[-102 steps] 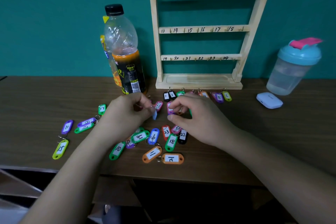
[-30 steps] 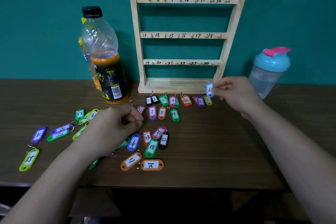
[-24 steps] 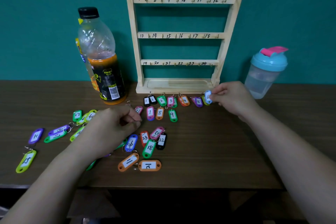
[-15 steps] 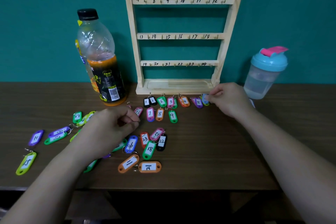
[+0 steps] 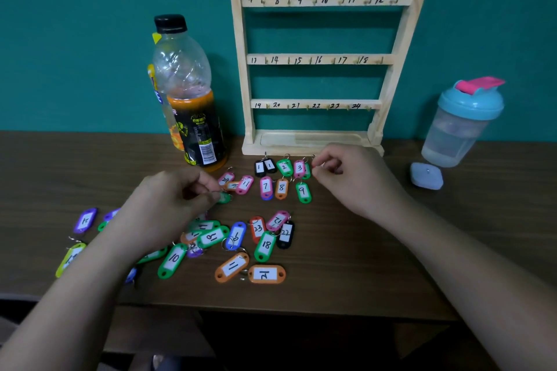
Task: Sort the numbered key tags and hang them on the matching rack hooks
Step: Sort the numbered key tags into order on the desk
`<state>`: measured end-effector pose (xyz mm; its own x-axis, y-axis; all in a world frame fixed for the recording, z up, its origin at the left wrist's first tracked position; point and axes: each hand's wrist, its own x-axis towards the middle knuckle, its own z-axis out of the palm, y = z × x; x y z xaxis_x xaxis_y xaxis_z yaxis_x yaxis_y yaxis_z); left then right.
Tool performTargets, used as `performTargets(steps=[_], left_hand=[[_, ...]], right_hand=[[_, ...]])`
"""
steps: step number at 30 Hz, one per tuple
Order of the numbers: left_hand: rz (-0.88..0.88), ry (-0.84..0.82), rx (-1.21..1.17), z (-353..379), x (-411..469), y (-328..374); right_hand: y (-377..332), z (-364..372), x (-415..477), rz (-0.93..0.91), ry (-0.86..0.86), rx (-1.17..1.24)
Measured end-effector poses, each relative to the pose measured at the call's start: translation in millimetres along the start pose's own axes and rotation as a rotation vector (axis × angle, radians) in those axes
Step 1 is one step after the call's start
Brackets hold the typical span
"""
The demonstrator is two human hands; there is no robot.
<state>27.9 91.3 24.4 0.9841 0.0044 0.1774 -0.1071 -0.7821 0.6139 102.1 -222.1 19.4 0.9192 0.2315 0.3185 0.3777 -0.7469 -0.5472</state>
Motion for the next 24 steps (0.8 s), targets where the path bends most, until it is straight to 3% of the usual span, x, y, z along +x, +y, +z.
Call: performTargets(steps=[9, 14, 18, 24], left_hand=[[-0.03, -0.032, 0.033, -15, -8, -12], [-0.04, -0.157, 0.046, -23, -16, -13], [0.008, -0.281, 0.054, -20, -24, -12], [0.054, -0.293, 0.129, -20, -23, -14]], right_hand=[[-36, 28, -19, -0.095, -0.146, 0.029], [-43, 33, -23, -0.197, -0.247, 0.049], [-39, 21, -19, -0.241, -0.423, 0.008], [-29, 17, -19, -0.252, -0.525, -0.034]])
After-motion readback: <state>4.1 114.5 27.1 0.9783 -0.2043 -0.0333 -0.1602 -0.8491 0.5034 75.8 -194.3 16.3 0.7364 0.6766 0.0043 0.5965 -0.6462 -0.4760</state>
